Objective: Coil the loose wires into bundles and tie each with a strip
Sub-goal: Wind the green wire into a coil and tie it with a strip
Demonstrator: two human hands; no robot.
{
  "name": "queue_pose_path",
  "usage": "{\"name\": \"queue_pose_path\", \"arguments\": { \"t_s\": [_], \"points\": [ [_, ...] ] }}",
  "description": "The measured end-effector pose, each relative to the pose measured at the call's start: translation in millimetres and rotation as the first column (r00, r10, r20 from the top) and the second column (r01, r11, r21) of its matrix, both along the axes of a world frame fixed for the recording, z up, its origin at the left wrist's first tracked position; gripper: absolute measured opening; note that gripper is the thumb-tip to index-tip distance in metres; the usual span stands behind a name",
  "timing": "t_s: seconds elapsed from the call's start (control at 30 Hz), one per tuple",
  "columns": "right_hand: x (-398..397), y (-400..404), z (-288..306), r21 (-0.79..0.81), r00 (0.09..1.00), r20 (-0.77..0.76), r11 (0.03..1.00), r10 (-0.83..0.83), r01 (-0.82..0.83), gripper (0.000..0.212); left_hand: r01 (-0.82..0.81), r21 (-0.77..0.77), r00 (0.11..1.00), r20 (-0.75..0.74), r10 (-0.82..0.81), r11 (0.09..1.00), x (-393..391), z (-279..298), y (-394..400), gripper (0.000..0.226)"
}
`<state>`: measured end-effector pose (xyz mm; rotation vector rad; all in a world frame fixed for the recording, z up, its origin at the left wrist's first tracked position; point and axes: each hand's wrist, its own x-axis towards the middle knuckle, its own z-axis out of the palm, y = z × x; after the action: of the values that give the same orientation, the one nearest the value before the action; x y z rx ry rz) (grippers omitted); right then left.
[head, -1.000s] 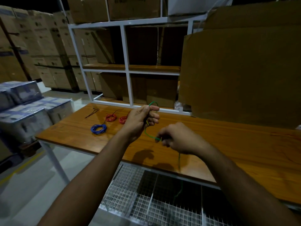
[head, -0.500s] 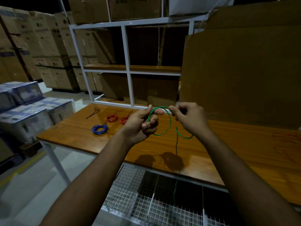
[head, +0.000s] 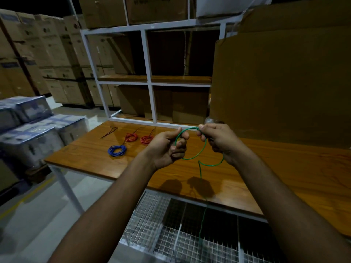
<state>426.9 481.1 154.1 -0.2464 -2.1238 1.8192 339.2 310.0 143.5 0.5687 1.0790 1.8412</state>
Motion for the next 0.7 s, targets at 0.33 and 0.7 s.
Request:
{"name": "queue_pose_path", "arguments": {
  "t_s": [0.33, 0.7],
  "points": [
    [7.9, 14.7, -26.3, -0.126, 0.971, 0.061, 0.967, 0.23, -0.221, 0.03, -0.034, 0.293, 0.989, 0.145, -0.01, 0.956, 3.6, 5.1, 0.8, 0.036],
    [19.3, -17.3, -99.0, -0.195, 0.93, 0.124, 0.927, 0.347, -0.32, 0.046, -0.154, 0.315, 0.982, 0.153, 0.11, 0.937, -10.1, 19.2, -0.1, 0.037]
  ]
}}
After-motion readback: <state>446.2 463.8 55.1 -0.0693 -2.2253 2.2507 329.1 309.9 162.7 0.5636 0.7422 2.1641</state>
